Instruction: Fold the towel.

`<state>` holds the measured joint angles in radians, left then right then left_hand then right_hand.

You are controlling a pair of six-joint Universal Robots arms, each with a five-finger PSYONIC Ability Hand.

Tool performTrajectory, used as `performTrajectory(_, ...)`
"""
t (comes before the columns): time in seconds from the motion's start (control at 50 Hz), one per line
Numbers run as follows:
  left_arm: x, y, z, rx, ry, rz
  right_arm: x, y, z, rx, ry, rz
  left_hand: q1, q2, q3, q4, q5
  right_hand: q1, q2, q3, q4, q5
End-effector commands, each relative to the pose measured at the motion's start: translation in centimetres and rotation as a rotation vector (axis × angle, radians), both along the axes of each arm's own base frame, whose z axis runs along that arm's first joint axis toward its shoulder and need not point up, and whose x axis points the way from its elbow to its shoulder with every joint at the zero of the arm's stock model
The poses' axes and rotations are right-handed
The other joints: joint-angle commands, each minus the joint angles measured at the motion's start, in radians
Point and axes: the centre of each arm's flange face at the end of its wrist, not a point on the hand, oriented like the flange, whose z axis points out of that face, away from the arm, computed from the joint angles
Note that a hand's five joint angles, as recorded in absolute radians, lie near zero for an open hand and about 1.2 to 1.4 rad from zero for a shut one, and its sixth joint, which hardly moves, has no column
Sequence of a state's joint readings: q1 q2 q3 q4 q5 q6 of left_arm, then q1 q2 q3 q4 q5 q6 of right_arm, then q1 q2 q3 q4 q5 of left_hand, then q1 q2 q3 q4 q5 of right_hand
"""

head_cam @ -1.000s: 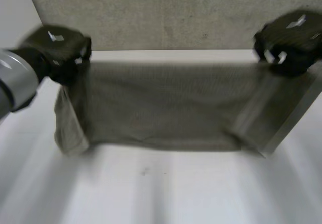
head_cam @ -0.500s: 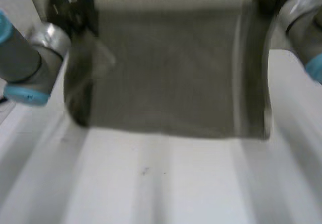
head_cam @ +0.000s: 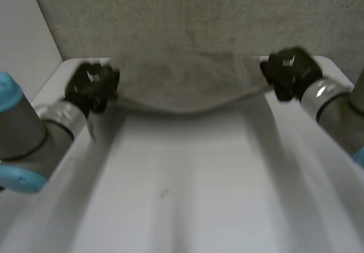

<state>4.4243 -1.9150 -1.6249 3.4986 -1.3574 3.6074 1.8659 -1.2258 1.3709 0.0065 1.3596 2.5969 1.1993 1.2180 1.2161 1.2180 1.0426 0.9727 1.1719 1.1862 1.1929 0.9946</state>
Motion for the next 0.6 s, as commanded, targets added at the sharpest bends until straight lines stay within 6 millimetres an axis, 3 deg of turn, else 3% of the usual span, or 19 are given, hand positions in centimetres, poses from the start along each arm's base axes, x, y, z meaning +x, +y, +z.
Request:
performTrajectory(0.02,0.6,1.5,-8.6,0.186,-0.254,-0.027,-0.8,2.0,-7.8,0.211,0.133,0.018,-0.305,-0.324,-0.322,-0.324,-0.323,0.424,0.224,0.210,0.203,0.227)
performTrajectory(0.04,0.6,1.5,-8.6,0.187,-0.255,-0.027,-0.8,2.0,-7.8,0.212,0.133,0.018,-0.308,-0.326,-0.324,-0.326,-0.325,0.424,0.224,0.210,0.203,0.227)
performTrajectory(0.08,0.7,2.2,-9.5,0.241,-0.292,-0.038,-1.7,2.0,-8.6,0.243,0.140,-0.002,-0.533,-0.552,-0.550,-0.552,-0.551,0.424,0.224,0.210,0.203,0.227)
performTrajectory(0.18,0.9,2.2,-9.4,0.254,-0.288,-0.032,-2.9,2.0,-8.9,0.267,0.136,-0.023,-0.654,-0.673,-0.671,-0.673,-0.672,0.424,0.224,0.210,0.203,0.227)
performTrajectory(0.34,1.3,2.0,-8.7,0.239,-0.281,-0.014,-4.6,1.8,-8.6,0.275,0.113,-0.056,-0.710,-0.729,-0.727,-0.729,-0.728,0.424,0.224,0.210,0.203,0.227)
performTrajectory(0.6,3.0,1.5,-9.3,0.269,-0.280,0.036,-6.3,1.6,-9.0,0.294,0.094,-0.090,-0.689,-0.708,-0.706,-0.708,-0.707,0.424,0.224,0.210,0.203,0.227)
